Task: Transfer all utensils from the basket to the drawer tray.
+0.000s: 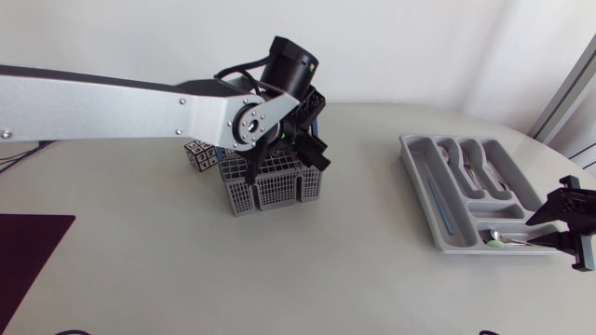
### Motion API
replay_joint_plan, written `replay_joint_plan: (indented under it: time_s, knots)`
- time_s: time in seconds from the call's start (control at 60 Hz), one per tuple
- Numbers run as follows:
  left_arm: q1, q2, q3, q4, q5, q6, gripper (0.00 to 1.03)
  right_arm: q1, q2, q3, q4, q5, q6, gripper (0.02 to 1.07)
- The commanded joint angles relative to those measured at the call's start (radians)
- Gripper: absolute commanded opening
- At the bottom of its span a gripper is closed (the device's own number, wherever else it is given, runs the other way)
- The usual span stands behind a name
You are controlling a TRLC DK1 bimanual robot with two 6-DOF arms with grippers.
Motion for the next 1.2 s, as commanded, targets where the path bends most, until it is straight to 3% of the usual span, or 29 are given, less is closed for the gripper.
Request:
replay_joint_plan:
  time_s: [0.0, 0.183, 0.283, 0.483, 0.7, 0.85, 1.183]
  knots:
    - [-0.025, 0.047, 0.034, -0.018, -0.031, 0.023, 0.65, -0.005, -0.038, -0.003, -0.039, -0.008, 0.043, 0.72]
    - [-0.06, 0.128, 0.18, -0.198, -0.113, -0.003, 0.64, 0.016, -0.123, -0.032, -0.127, -0.028, 0.06, 0.77]
    - [-0.068, 0.151, 0.226, -0.239, -0.138, -0.018, 0.56, 0.035, -0.174, -0.058, -0.148, -0.04, 0.067, 0.77]
    - [-0.069, 0.212, 0.326, -0.359, -0.182, -0.063, 0.53, 0.065, -0.248, -0.071, -0.211, -0.074, 0.093, 0.77]
    - [-0.057, 0.246, 0.358, -0.377, -0.195, -0.074, 0.42, 0.111, -0.304, -0.08, -0.246, -0.097, 0.136, 0.77]
    - [-0.049, 0.274, 0.372, -0.377, -0.218, -0.081, 0.41, 0.141, -0.341, -0.106, -0.246, -0.102, 0.149, 0.77]
    - [-0.034, 0.292, 0.366, -0.373, -0.235, -0.09, 0.1, 0.164, -0.37, -0.123, -0.245, -0.111, 0.167, 0.77]
